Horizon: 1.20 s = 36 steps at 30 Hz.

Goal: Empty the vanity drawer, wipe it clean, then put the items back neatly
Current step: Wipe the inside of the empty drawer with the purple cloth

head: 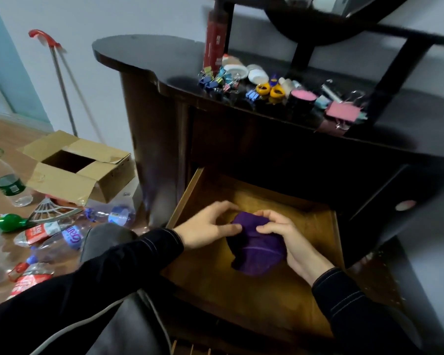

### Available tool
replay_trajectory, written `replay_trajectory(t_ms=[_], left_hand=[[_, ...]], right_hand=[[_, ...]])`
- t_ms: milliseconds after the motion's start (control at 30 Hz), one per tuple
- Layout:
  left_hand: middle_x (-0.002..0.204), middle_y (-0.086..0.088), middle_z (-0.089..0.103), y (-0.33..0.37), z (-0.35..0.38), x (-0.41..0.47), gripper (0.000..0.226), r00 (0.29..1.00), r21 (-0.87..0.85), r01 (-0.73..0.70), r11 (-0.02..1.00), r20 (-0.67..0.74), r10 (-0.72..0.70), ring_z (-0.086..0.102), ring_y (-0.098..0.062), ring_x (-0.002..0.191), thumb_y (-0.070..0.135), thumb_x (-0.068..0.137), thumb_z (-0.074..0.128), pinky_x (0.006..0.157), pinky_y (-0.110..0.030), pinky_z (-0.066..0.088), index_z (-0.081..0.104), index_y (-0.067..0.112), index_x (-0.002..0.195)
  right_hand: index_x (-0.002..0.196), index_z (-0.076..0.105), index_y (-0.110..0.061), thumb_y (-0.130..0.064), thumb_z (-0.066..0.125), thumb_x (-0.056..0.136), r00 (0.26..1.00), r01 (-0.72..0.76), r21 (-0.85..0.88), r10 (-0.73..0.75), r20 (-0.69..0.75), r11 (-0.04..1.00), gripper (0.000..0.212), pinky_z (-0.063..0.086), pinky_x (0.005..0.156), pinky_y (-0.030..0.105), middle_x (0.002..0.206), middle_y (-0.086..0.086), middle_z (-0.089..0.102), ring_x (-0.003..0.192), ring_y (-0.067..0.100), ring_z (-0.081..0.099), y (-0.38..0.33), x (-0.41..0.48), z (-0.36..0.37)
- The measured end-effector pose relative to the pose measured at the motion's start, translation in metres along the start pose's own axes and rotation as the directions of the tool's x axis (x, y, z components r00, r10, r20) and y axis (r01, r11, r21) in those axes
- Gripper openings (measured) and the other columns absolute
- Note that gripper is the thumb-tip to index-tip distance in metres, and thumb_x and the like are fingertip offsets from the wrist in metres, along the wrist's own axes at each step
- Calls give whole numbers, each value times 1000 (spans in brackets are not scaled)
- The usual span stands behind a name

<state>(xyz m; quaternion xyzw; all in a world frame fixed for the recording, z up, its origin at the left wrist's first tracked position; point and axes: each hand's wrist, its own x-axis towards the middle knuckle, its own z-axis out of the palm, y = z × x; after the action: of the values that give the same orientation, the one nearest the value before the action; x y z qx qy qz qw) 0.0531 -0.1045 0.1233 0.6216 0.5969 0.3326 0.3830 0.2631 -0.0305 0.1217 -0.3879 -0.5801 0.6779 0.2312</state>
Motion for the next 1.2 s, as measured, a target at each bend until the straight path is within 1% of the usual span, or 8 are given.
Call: replay_trajectory(t_ms=[100,300,433,533,633,733,967,1200], left_hand=[[118,-18,64,12,23,14,41,984,-383,171,908,114,-137,65,-26,99,27,91,71,82,-37,51,56,4,121],[91,-10,65,6,52,39,37,967,-630,209,748,17,-256,65,-26,85,34,72,75,70,-35,47,61,10,97],[96,-8,76,-10,63,57,36,968,-589,220,777,34,-248,73,-27,90,34,78,79,76,-35,55,70,7,101],[95,-6,77,-19,75,77,20,959,-610,239,756,24,-284,74,-21,88,26,86,76,77,-34,59,72,13,100],[98,-5,76,-22,92,100,18,947,-628,240,740,-15,-320,74,-17,86,26,89,74,69,-28,58,71,16,103],[102,-5,74,-24,111,122,16,944,-620,219,754,-62,-325,73,-16,89,27,92,70,63,-21,56,68,18,105],[93,-4,73,-24,152,173,9,950,-598,110,794,-172,-261,72,-14,81,18,97,64,60,-16,51,71,17,102],[114,-5,69,-24,201,231,33,910,-636,134,760,-224,-348,64,-20,106,15,94,68,97,-34,52,64,10,126]], right_hand=[[117,63,-15,-23,72,67,1000,0,-6,0,-8,1000,51,56,75,32,105,7,75,93,24,71,-9,-3,-17],[113,62,-29,-22,70,90,969,-28,-369,-65,-238,929,26,59,71,25,107,-3,73,92,9,71,-1,-5,-72],[109,61,-31,-20,63,96,844,-161,-786,-330,-423,597,17,50,80,24,111,-11,61,106,9,59,12,-8,-128],[121,59,-27,-24,61,95,774,-293,-891,-462,-434,347,26,47,83,29,126,-6,52,116,17,49,28,-4,-150],[134,48,-26,-32,57,99,778,-295,-855,-413,-474,427,37,40,72,23,138,-3,43,109,17,58,46,9,-154],[139,42,-25,-30,52,102,748,-299,-784,-377,-546,543,39,44,80,26,141,-1,45,115,18,58,57,24,-153],[133,43,-25,-19,49,101,694,-293,-789,-447,-564,541,33,50,81,32,132,0,49,110,18,56,60,31,-147],[128,43,-26,-17,49,101,698,-260,-803,-470,-541,537,29,57,78,42,128,0,49,98,20,59,59,29,-146]])
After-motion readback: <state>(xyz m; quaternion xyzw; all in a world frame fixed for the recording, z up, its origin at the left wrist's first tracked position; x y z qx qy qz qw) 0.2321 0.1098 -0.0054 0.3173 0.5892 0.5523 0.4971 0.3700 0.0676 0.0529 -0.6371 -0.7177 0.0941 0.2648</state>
